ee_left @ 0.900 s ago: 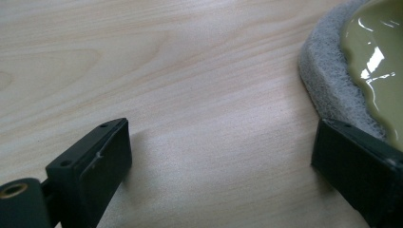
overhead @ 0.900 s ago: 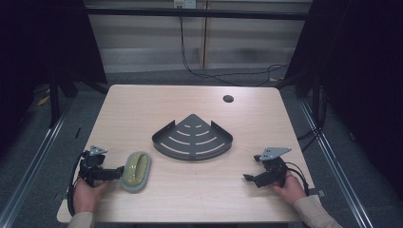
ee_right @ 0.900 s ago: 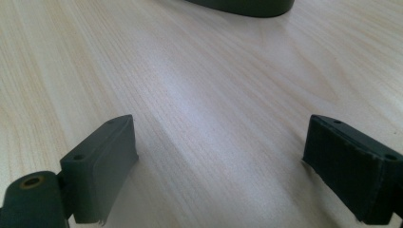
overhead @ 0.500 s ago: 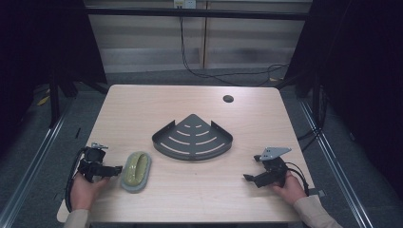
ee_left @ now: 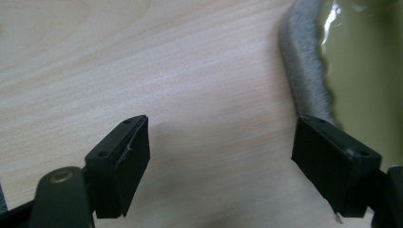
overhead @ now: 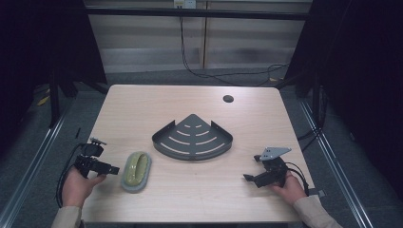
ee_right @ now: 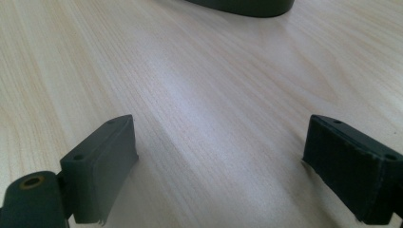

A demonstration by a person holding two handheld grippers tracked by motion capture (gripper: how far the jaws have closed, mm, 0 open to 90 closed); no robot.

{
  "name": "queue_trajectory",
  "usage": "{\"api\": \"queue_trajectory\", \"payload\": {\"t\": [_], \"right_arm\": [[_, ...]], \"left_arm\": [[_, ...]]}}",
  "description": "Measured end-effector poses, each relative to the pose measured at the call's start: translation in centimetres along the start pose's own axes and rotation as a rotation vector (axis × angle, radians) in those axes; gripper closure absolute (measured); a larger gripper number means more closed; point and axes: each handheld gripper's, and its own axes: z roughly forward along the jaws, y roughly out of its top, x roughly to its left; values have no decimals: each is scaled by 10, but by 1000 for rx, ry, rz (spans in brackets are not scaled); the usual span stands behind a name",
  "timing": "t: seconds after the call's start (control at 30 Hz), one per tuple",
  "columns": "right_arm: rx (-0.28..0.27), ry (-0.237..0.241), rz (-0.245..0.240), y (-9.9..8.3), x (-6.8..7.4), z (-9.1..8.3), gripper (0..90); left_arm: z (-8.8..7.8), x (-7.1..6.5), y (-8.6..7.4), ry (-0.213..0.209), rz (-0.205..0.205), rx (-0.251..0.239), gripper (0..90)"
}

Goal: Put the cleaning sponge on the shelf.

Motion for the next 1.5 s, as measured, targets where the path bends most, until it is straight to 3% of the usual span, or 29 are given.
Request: {"api": "queue_trajectory", "payload": {"t": [0.43,0.9,1.5], "right_arm": [[1,-1,-2,0,0,0,101],[1,0,-2,0,0,0,101],[1,-1,0,0,0,0,101]], "left_arm": [[-23,-18,29,-23,6,46,221],[-34,-28,44,-46,-22,77,243],[-27,-46,54,-91,-20,136,299]]}}
